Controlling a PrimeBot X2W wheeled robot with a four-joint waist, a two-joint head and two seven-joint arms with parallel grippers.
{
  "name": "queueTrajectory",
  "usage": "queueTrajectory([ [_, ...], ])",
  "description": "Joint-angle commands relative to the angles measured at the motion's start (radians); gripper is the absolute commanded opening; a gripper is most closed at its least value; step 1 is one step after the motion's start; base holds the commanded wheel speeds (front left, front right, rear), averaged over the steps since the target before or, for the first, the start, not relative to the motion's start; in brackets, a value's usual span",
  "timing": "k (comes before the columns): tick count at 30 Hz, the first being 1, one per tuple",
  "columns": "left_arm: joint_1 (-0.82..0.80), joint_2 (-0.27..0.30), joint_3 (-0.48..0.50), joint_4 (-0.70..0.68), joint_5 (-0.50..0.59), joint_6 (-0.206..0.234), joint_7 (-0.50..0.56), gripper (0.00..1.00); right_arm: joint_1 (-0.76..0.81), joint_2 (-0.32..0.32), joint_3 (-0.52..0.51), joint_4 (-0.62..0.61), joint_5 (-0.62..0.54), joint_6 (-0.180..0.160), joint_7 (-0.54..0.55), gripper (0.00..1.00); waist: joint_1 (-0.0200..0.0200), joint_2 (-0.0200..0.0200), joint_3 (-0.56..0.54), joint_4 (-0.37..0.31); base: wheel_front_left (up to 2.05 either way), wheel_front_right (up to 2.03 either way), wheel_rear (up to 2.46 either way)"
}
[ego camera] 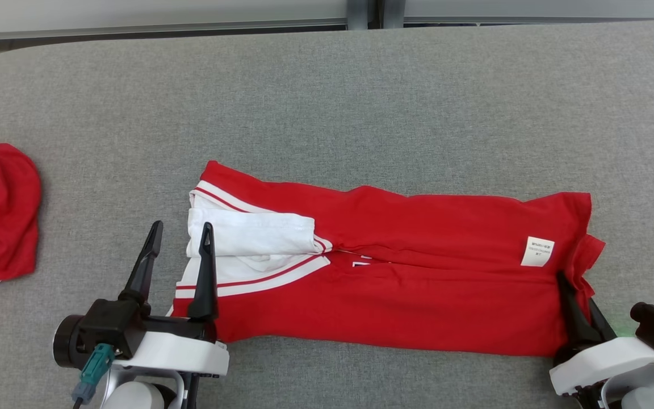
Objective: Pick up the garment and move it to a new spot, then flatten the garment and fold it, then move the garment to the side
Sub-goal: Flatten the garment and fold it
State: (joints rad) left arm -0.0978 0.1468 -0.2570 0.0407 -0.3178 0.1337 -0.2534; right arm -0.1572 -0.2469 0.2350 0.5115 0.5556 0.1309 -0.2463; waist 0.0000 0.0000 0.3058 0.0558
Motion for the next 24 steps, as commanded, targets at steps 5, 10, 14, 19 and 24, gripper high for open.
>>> queueTrajectory([
  [5,-0.019,0.005,0.010,0.005,-0.002,-0.002,-0.007,1.00,0.025,-0.037,0.026,0.028,0.041,-0.002,0.002,0.00,0.0000,0.0000,0.000,-0.013,0.00,0.00,0.00],
  [10,-0.020,0.005,0.016,0.002,-0.006,-0.006,-0.010,1.00,0.015,-0.106,-0.010,0.005,0.047,-0.005,-0.013,0.00,0.0000,0.0000,0.003,-0.025,0.00,0.00,0.00],
  [14,-0.018,0.005,0.022,0.002,-0.007,-0.006,-0.010,1.00,-0.004,-0.172,-0.051,-0.013,0.050,-0.004,-0.019,0.00,0.0000,0.0000,0.007,-0.037,0.00,0.00,0.00],
  [19,-0.022,0.005,0.026,0.007,-0.006,-0.007,-0.012,1.00,-0.016,-0.240,-0.104,-0.028,0.036,-0.001,-0.021,0.00,0.0000,0.0000,0.004,-0.046,0.00,0.00,0.00],
  [24,-0.021,0.003,0.026,0.012,-0.005,-0.012,-0.012,1.00,-0.031,-0.255,-0.067,-0.092,0.047,-0.001,-0.009,0.00,0.0000,0.0000,-0.006,-0.051,0.00,0.00,0.00],
])
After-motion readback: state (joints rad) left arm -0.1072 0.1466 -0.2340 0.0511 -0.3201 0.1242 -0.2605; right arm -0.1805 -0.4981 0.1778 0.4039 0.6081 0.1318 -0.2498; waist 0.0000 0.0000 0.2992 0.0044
